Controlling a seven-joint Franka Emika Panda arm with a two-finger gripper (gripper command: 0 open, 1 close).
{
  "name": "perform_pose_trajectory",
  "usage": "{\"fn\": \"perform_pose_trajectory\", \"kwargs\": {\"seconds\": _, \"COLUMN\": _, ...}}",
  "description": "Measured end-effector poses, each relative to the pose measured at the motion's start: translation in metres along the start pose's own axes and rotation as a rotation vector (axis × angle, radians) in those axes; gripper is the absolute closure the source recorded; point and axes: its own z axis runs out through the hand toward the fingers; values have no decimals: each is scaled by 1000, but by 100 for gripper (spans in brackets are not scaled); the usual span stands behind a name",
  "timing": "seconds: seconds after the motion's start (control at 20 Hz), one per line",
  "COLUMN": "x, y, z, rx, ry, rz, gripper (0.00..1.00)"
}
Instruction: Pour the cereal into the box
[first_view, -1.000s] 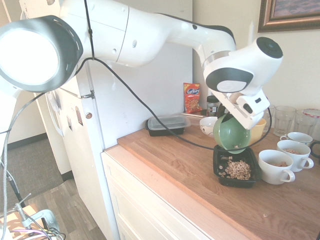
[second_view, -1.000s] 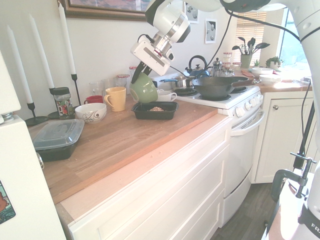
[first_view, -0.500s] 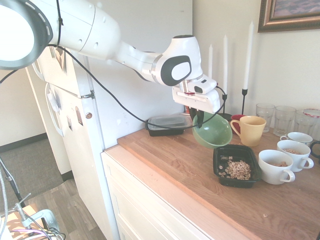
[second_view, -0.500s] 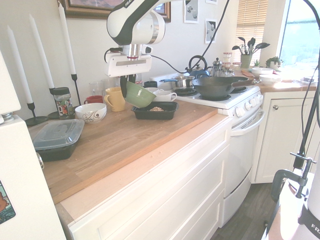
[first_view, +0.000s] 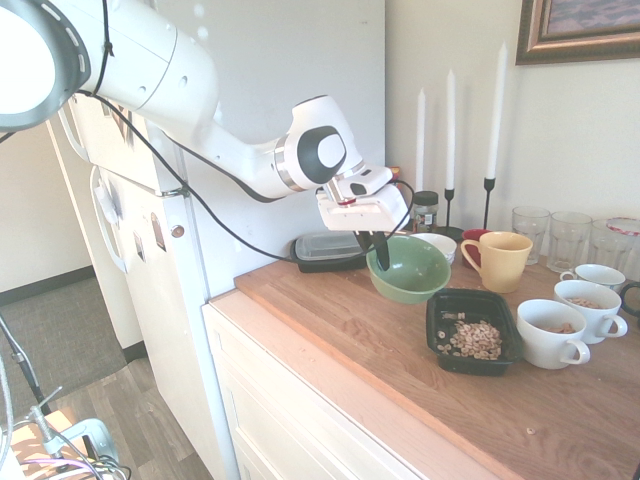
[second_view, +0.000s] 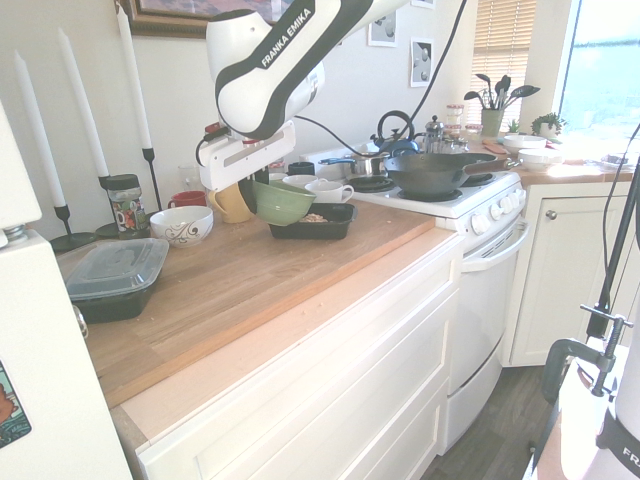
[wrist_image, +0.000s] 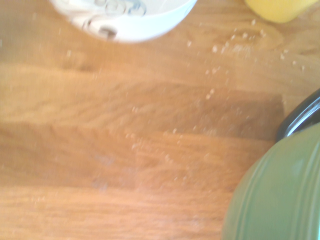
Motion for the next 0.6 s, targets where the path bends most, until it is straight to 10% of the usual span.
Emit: {"fn": "perform_pose_trajectory", "kwargs": {"seconds": 0.6, "x": -66, "y": -28, "z": 26, "rx": -59, "ry": 59, "rz": -103, "gripper": 100}}
